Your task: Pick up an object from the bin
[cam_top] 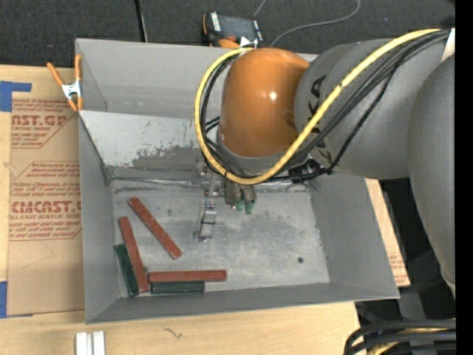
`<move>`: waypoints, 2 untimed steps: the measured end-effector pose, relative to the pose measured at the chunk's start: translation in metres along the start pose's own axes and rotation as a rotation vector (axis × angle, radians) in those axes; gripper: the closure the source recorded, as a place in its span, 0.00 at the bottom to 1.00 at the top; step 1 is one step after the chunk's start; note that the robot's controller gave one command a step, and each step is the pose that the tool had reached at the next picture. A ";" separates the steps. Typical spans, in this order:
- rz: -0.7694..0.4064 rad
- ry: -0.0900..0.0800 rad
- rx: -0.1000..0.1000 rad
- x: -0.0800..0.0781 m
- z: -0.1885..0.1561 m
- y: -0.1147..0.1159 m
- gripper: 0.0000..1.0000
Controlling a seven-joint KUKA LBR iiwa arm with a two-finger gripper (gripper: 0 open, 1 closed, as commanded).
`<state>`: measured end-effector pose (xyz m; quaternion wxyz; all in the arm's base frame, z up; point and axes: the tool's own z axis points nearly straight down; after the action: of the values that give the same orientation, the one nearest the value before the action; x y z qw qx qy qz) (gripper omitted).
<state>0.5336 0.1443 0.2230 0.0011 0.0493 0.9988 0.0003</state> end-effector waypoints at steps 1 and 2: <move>0.143 0.007 0.003 0.056 0.156 -0.006 0.00; 0.141 0.006 0.001 0.054 0.150 -0.006 1.00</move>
Offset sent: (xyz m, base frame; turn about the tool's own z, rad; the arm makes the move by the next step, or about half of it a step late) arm -0.0544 -0.0005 -0.1530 0.1418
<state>0.4794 0.1442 0.0725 -0.0017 0.1196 0.9928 0.0002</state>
